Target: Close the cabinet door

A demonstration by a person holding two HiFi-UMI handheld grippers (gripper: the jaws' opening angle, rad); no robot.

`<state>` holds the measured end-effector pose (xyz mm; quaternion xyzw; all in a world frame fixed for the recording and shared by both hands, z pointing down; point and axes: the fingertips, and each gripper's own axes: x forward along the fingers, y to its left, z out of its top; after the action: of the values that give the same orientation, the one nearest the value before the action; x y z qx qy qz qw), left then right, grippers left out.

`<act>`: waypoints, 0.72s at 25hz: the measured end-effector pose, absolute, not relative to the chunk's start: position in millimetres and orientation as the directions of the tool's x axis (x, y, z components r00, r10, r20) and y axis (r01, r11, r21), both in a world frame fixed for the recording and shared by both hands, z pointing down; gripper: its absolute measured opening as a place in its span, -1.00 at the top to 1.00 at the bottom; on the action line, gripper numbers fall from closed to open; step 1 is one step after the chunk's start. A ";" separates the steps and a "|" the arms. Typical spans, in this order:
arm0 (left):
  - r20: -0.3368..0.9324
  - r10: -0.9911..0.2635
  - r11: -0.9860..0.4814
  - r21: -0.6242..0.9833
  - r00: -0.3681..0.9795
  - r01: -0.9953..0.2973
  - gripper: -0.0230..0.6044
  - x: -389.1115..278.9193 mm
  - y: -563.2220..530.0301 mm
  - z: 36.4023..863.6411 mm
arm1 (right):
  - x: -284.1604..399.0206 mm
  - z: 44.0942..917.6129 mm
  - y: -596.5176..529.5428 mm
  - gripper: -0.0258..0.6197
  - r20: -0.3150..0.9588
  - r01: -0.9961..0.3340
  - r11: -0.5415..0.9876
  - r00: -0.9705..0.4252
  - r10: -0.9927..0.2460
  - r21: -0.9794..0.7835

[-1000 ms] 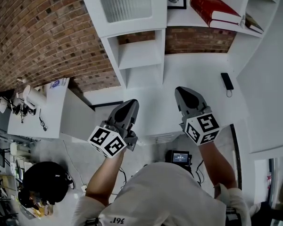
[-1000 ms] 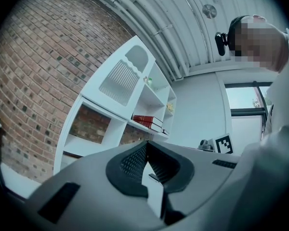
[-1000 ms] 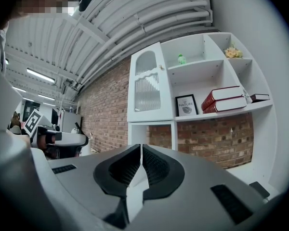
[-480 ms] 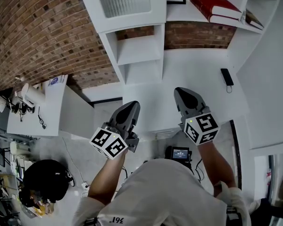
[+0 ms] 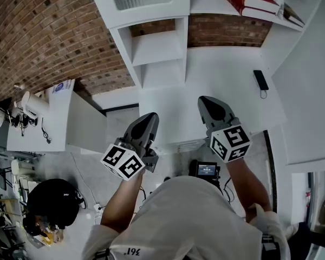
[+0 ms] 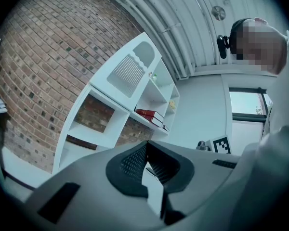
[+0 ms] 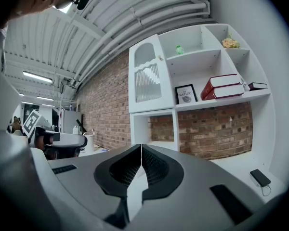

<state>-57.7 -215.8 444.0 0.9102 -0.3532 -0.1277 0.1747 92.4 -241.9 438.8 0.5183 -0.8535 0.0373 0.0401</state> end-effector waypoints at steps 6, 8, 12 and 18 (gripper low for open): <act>-0.100 -0.686 -0.687 0.416 0.721 -0.596 0.90 -57.2 -216.7 444.5 | 91.6 441.4 -242.7 0.83 0.122 -0.887 0.461 -0.460 -0.880 -0.022; -0.099 -0.684 -0.689 0.416 0.723 -0.594 0.90 -56.2 -217.6 443.7 | 92.0 441.0 -244.1 0.83 0.125 -0.887 0.461 -0.459 -0.880 -0.016; -0.095 -0.681 -0.692 0.410 0.726 -0.595 0.90 -51.8 -219.0 443.2 | 94.1 439.4 -246.2 0.83 0.121 -0.887 0.463 -0.459 -0.880 0.002; -0.085 -0.670 -0.698 0.410 0.738 -0.587 0.90 -43.4 -217.7 443.4 | 94.8 438.2 -245.7 0.83 0.125 -0.883 0.469 -0.462 -0.878 0.026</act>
<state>-43.4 -217.7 443.4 0.9143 -0.3436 -0.1147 0.1810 94.8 -245.7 438.2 0.5149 -0.8549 0.0210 0.0603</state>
